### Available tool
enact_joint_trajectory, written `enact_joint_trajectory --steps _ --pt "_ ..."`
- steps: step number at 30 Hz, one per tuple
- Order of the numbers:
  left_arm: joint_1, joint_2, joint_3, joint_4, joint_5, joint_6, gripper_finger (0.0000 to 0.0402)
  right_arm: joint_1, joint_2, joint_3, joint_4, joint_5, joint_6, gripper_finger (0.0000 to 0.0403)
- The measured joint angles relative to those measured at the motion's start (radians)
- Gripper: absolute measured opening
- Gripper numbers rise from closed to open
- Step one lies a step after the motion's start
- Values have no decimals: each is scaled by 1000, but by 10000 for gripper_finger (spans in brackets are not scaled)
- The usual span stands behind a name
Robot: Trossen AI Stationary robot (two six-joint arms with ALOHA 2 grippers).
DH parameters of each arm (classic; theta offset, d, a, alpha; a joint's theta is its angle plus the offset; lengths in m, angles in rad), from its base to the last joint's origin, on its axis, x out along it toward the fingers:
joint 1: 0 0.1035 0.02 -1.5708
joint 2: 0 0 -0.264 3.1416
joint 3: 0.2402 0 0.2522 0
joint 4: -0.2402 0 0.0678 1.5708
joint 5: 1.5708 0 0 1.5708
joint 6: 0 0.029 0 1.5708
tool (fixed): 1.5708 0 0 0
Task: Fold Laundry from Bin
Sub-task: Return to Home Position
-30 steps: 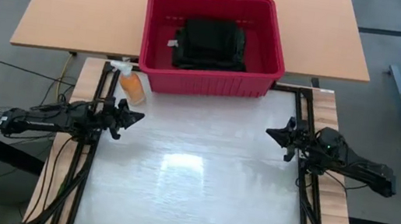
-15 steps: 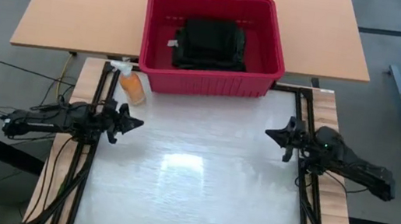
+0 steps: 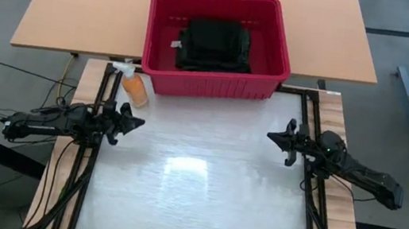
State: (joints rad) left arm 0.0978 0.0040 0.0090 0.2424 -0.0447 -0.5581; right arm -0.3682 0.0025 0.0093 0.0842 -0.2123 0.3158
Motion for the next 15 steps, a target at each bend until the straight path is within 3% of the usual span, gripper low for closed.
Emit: enact_joint_trajectory --steps 6,15 --pt "0 0 -1 -63 -6 -36 0 -18 0 0 -16 3 -151 36" --pt "0 0 0 -176 -40 38 0 -20 0 -1 -18 8 -157 42"
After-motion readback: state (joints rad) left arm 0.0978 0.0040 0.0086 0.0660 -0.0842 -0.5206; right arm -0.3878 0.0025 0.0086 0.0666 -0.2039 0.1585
